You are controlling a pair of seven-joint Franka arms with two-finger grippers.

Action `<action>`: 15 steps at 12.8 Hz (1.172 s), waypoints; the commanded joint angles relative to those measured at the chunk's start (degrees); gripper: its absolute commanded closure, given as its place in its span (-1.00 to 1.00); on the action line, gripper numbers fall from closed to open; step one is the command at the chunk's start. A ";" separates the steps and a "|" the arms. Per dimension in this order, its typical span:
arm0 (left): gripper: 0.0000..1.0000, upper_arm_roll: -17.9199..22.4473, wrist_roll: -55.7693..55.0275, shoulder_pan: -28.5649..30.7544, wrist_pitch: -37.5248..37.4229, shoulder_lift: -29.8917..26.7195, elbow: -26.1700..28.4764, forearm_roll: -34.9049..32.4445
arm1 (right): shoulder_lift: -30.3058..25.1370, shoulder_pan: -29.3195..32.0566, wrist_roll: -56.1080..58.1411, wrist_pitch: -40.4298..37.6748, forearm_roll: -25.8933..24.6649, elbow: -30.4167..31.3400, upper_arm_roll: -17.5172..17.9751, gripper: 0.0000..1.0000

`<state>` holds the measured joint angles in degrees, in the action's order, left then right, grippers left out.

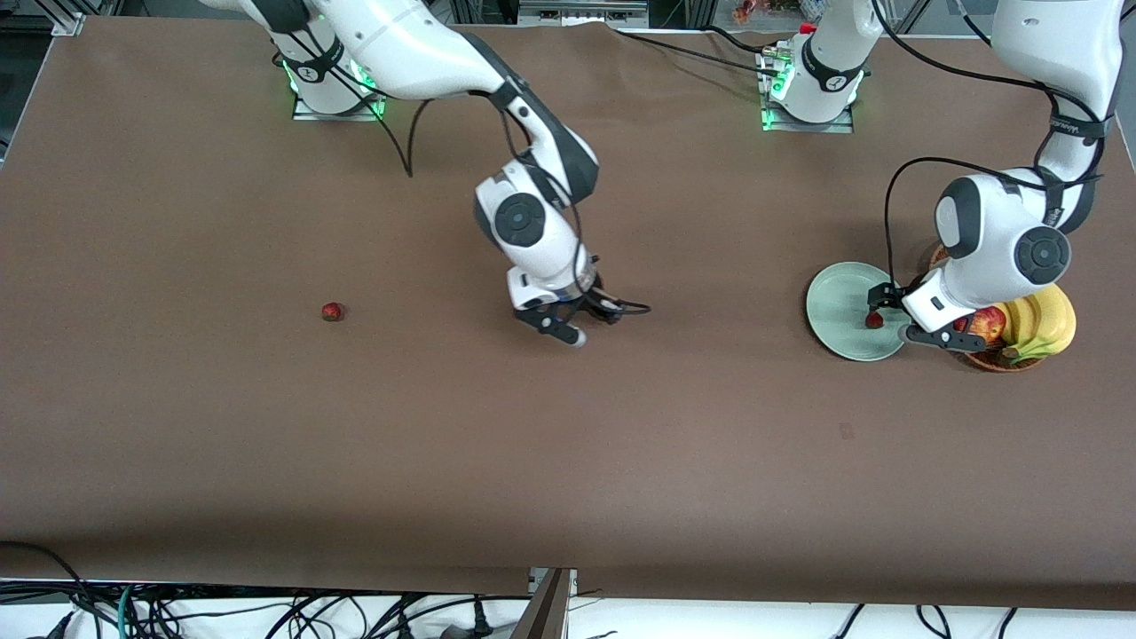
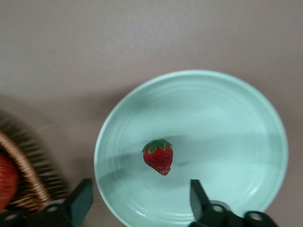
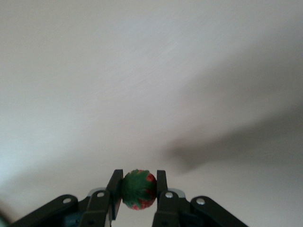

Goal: Collect all strawberries into plate
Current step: 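Drop the strawberry on the plate while the right gripper sets another mid-table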

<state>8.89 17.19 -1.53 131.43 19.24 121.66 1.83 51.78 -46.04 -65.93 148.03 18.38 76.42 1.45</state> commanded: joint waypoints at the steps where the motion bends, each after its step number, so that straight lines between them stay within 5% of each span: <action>1: -1.00 0.07 0.13 -0.66 -11.68 -1.66 -9.39 1.69 | 6.30 -3.42 -8.22 12.24 0.96 -4.26 1.28 1.00; 2: -1.00 -0.10 0.13 -0.66 -15.29 -1.93 -12.47 1.69 | 7.01 -4.48 -10.86 14.63 0.96 -4.34 1.28 1.00; 4: -1.00 -0.11 -0.22 -0.66 -20.84 -2.80 -16.88 3.52 | 7.20 -5.72 -13.78 15.36 0.96 -4.78 1.28 0.48; 6: -1.00 -0.28 -2.93 -0.66 -21.83 -4.47 -17.25 5.64 | 6.85 -5.90 -14.05 15.27 0.87 -4.70 1.19 -0.61; 7: -1.00 -1.93 -5.12 -0.58 -21.83 -4.82 -17.25 5.64 | 6.24 -5.81 -13.62 14.84 0.78 -4.70 1.02 -0.99; 11: -1.00 -8.17 -15.14 -0.58 -21.57 -4.92 -17.16 4.77 | 1.23 -1.87 -7.84 -1.80 -2.81 -3.91 -1.17 -0.99; 15: -1.00 -15.82 -26.83 -0.66 -18.07 -4.22 -15.85 4.50 | -6.50 -0.71 14.65 -27.20 -2.82 0.75 -12.49 -0.99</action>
<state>-4.26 -5.00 -2.26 111.27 14.83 104.87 6.23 50.14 -46.55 -58.12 128.93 16.43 72.60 -7.32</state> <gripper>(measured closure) 0.000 0.000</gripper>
